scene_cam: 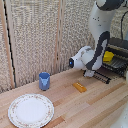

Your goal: Please reach out your grabber to the yellow dish. Tenderly grip the yellow dish using your grabber. Set the yellow dish on the baking sheet. Posit your grabber on the rim of the baking sheet carrying the yellow dish. Mindfully slide the baking sheet with the yellow dish into the oven. Let go of your grabber's hold on the baking sheet's edge when it is entirely in the oven.

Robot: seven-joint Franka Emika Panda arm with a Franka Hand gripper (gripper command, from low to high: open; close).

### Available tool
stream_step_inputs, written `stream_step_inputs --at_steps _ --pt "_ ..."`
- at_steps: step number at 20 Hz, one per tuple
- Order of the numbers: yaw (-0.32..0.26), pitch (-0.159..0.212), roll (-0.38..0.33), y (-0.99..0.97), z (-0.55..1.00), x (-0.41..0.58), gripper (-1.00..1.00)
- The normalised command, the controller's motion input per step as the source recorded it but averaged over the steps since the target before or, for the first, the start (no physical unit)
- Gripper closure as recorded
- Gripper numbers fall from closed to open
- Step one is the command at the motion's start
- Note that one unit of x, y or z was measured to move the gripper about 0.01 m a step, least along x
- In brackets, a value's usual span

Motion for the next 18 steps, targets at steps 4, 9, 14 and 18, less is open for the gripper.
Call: stream_step_inputs --at_steps 4,9,14,18 --pt "0.000 -0.003 0.032 -0.28 1.00 0.000 1.00" --pt "0.005 0.000 0.014 -0.72 0.88 0.000 1.00" --pt "0.009 0.000 -0.012 -0.98 0.49 -0.039 1.00" --pt "0.000 -0.009 -0.053 -1.00 0.36 -0.008 1.00"
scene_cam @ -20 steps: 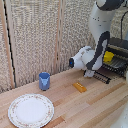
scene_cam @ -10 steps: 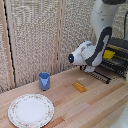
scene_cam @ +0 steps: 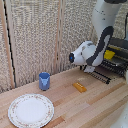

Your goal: Please reach out your grabber to the yellow dish. Tenderly grip the yellow dish using your grabber. Set the yellow dish on the baking sheet. Posit your grabber on the rim of the baking sheet carrying the yellow dish. Mindfully slide the baking sheet with the yellow dish into the oven. Let go of your grabber's hold on the baking sheet's edge when it is entirely in the oven.

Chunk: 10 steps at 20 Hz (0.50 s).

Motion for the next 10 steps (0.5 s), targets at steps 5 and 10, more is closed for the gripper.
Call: stream_step_inputs --at_steps 5,10 --pt "0.000 -0.032 -0.073 -0.98 0.40 -0.010 1.00" --pt "0.011 -0.062 -0.065 -0.91 0.46 -0.012 1.00"
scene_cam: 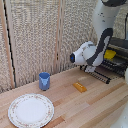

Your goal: Please reach out your grabber to the yellow dish. Tenderly grip the yellow dish using your grabber. Set the yellow dish on the baking sheet. Posit your grabber on the rim of the baking sheet carrying the yellow dish. Mindfully slide the baking sheet with the yellow dish into the oven. Let go of your grabber's hold on the baking sheet's edge when it is entirely in the oven.

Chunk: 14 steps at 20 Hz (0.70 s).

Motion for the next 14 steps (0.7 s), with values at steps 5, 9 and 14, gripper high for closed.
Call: stream_step_inputs --at_steps 5,9,14 --pt "0.042 0.000 0.002 -0.76 0.89 0.003 1.00" --pt "0.003 0.023 0.027 -0.47 1.00 0.049 1.00" --pt "0.000 0.047 0.052 -0.69 0.96 0.065 1.00"
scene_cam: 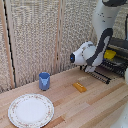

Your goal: Please reach out your grabber to the yellow dish. Tenderly grip the yellow dish using your grabber. Set the yellow dish on the baking sheet. Posit your grabber on the rim of the baking sheet carrying the yellow dish. Mindfully slide the baking sheet with the yellow dish into the oven. Let go of your grabber's hold on the baking sheet's edge when it is entirely in the oven.

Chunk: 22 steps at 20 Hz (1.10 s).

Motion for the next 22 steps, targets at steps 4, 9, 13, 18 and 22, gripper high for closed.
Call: stream_step_inputs --at_steps 4,9,13,18,22 --pt "-0.002 0.001 0.082 -0.67 0.96 0.191 1.00" --pt "-0.029 0.000 0.187 -0.43 0.68 0.122 1.00" --pt "-0.042 0.021 0.375 -0.22 0.02 0.031 1.00" --pt "-0.052 0.001 0.345 -0.34 0.16 0.043 1.00" --pt "-0.047 0.000 0.185 -0.64 0.70 0.056 1.00"
